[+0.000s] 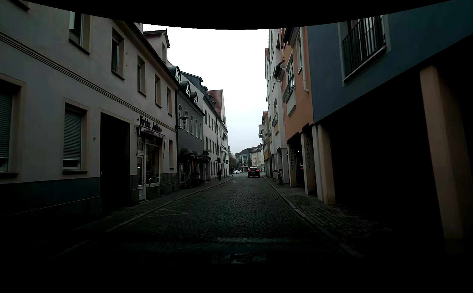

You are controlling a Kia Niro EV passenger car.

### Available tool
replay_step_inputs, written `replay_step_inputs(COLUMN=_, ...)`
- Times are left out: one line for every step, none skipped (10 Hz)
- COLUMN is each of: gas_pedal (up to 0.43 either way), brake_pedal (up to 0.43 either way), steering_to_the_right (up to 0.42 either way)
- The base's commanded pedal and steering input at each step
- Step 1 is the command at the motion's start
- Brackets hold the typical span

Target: Follow the waypoints while adhering to traffic rules and regulations

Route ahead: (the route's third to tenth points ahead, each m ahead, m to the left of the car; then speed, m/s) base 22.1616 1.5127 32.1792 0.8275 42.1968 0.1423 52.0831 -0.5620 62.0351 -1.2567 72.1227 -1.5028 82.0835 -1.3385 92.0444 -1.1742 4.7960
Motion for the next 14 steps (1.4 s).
replay_step_inputs(gas_pedal=0.118, brake_pedal=0.0, steering_to_the_right=0.01)
replay_step_inputs(gas_pedal=0.118, brake_pedal=0.0, steering_to_the_right=0.011)
replay_step_inputs(gas_pedal=0.11, brake_pedal=0.0, steering_to_the_right=-0.01)
replay_step_inputs(gas_pedal=0.11, brake_pedal=0.0, steering_to_the_right=-0.029)
replay_step_inputs(gas_pedal=0.11, brake_pedal=0.0, steering_to_the_right=-0.029)
replay_step_inputs(gas_pedal=0.11, brake_pedal=0.0, steering_to_the_right=-0.012)
replay_step_inputs(gas_pedal=0.11, brake_pedal=0.0, steering_to_the_right=0.0)
replay_step_inputs(gas_pedal=0.11, brake_pedal=0.0, steering_to_the_right=-0.004)
replay_step_inputs(gas_pedal=0.11, brake_pedal=0.0, steering_to_the_right=-0.009)
replay_step_inputs(gas_pedal=0.11, brake_pedal=0.0, steering_to_the_right=-0.007)
replay_step_inputs(gas_pedal=0.11, brake_pedal=0.0, steering_to_the_right=0.001)
replay_step_inputs(gas_pedal=0.118, brake_pedal=0.0, steering_to_the_right=0.007)
replay_step_inputs(gas_pedal=0.118, brake_pedal=0.0, steering_to_the_right=0.007)
replay_step_inputs(gas_pedal=0.118, brake_pedal=0.0, steering_to_the_right=0.006)
